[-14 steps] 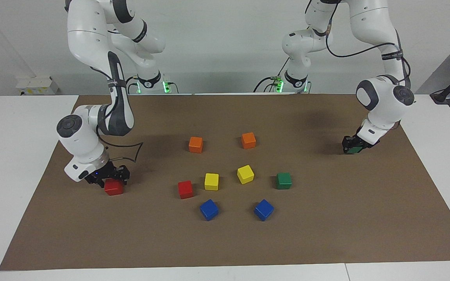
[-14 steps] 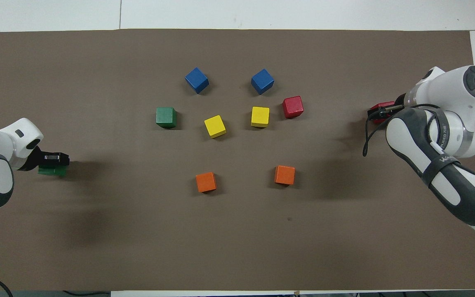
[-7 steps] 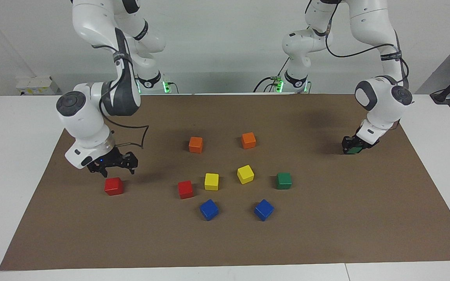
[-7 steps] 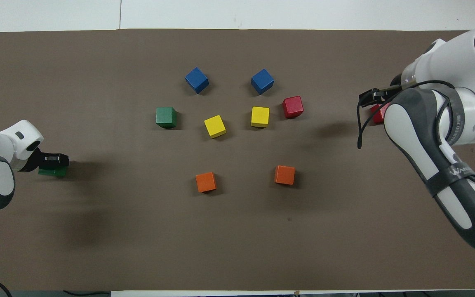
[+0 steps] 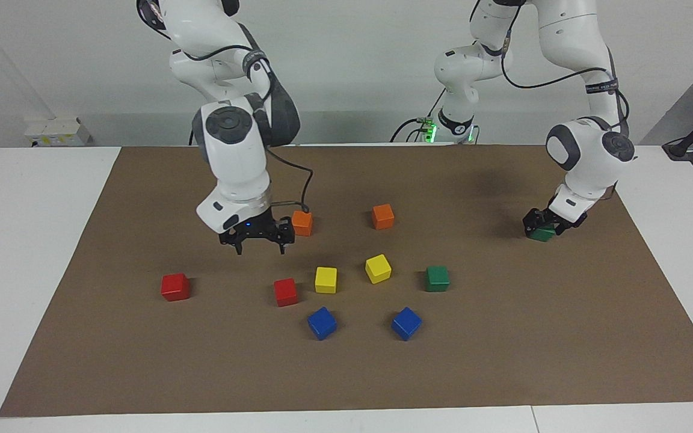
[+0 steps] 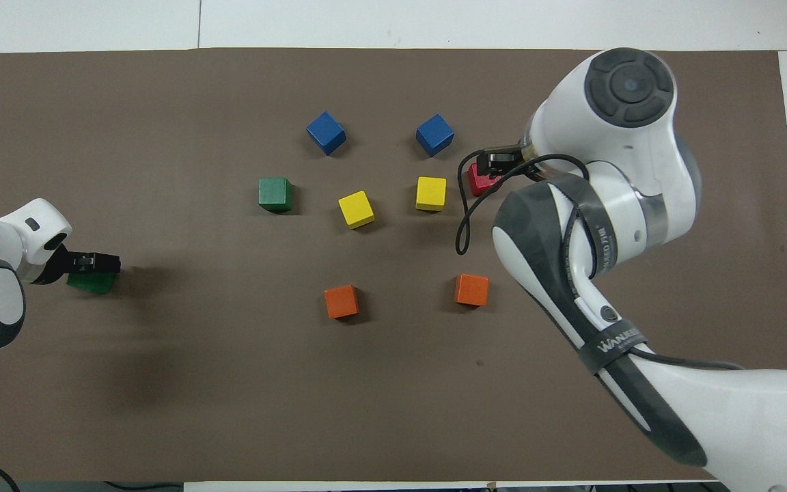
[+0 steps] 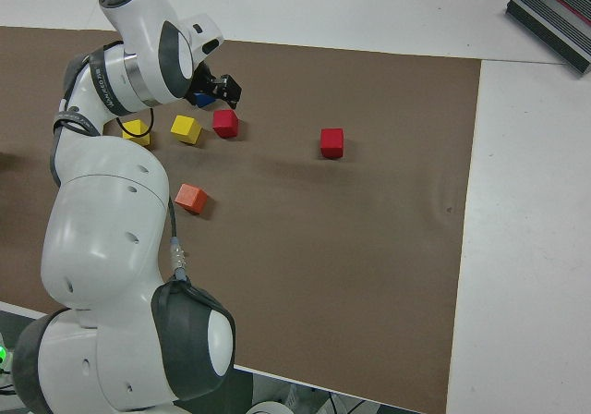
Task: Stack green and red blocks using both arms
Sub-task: 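Release the red cube and reach the other red cube with the right gripper, then reach the left gripper to the other green cube while the right gripper grasps red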
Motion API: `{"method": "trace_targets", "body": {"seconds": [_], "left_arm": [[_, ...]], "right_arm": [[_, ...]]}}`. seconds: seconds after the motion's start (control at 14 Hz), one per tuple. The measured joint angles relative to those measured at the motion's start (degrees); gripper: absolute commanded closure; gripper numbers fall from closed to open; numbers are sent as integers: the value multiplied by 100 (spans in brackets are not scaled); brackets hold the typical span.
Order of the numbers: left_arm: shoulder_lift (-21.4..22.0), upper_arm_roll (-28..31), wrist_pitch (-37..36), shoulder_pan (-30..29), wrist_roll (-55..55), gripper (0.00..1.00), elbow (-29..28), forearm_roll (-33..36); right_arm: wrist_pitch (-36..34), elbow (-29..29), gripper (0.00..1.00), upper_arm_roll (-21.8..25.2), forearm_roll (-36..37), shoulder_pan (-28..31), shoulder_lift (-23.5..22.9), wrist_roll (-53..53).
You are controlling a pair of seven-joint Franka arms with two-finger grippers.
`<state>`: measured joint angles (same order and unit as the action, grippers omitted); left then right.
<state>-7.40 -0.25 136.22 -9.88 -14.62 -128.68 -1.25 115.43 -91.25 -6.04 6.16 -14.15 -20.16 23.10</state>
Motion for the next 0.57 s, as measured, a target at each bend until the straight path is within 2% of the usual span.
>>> {"method": "trace_targets", "body": {"seconds": [0.14, 0.43, 0.57], "left_arm": [[1, -26, -188, 2, -5, 0, 203, 0], [1, -92, -1576, 235, -1, 0, 1647, -1], [-30, -103, -1810, 631, 447, 0, 2160, -10]], "right_arm": [[123, 81, 2, 3, 4, -17, -234, 6], [461, 505, 2, 2, 4, -104, -812, 17], [590, 584, 3, 2, 4, -120, -982, 80]]}}
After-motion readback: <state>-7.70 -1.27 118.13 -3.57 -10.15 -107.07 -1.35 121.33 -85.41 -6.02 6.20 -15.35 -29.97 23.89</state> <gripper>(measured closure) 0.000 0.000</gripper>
